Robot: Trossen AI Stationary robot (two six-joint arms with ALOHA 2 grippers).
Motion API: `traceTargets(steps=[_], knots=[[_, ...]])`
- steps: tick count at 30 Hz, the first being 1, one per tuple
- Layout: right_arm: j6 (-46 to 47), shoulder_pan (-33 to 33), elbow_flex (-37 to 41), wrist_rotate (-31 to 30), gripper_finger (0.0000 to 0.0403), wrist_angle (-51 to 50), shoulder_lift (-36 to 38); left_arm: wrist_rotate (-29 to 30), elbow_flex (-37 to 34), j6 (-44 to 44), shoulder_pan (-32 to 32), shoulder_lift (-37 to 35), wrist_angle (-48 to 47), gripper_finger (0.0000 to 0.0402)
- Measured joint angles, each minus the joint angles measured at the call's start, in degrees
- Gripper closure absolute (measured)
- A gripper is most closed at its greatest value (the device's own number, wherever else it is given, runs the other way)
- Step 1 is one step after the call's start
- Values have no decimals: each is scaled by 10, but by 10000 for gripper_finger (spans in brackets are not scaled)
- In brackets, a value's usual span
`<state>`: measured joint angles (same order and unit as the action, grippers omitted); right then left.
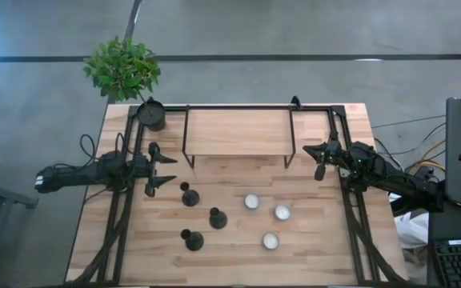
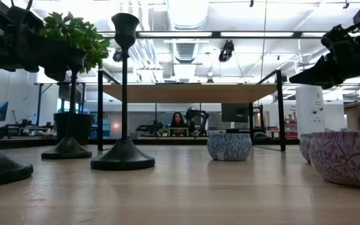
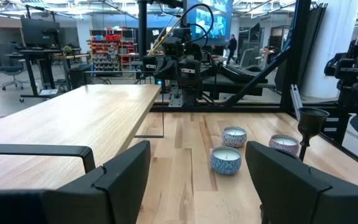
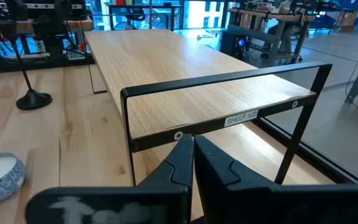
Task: Pick & Place candle stick holders
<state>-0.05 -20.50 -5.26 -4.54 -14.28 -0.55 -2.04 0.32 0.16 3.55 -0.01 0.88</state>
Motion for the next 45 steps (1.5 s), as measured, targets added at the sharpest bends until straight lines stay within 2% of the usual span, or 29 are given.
traceTargets(steps=[25, 45], knots=[[0, 0, 0, 0, 394, 0, 0, 0, 0, 0, 0, 0, 0, 131], [0, 0, 0, 0, 394, 0, 0, 42, 0, -28, 0, 10, 25, 131]])
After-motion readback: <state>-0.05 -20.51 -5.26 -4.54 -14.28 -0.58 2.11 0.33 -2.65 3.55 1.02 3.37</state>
